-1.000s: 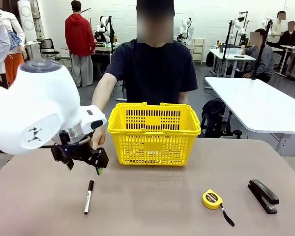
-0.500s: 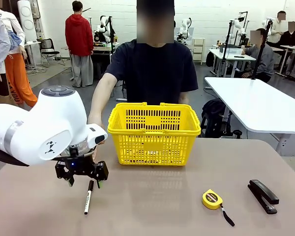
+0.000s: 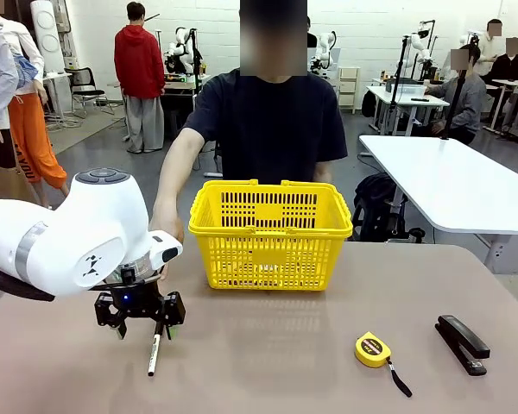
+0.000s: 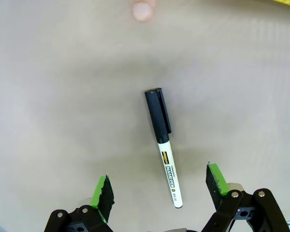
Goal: Place the items the person wants into the basket.
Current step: Pick up the item the person points to and place it in the Market Basket.
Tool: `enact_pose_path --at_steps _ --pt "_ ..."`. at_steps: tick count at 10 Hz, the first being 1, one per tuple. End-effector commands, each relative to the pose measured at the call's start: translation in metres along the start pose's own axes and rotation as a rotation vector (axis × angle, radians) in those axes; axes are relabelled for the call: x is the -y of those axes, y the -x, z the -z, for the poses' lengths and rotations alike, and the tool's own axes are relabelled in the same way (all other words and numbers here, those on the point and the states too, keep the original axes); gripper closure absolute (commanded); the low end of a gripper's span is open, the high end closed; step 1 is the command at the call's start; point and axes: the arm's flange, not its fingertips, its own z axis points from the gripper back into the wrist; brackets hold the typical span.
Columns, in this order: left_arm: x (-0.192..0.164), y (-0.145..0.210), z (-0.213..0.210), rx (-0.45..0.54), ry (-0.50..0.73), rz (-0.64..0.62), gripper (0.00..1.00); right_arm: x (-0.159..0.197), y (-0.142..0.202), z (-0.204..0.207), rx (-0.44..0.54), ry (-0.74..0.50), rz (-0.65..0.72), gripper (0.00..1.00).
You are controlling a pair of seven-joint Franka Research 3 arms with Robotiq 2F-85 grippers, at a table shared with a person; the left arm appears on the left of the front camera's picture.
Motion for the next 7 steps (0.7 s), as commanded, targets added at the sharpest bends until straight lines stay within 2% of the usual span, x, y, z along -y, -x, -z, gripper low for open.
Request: enact_pose_path --at_steps 1,7 --pt "-0.013 0.024 0.018 0.026 0.004 -0.039 0.0 -0.0006 -0.0005 0.0001 0.014 -0.019 -0.006 0.0" --pt "-0.012 0.0167 0.0238 0.012 0.006 -0.033 0.0 -0.0006 -0.0005 0.0001 0.014 -0.019 -0.006 0.0"
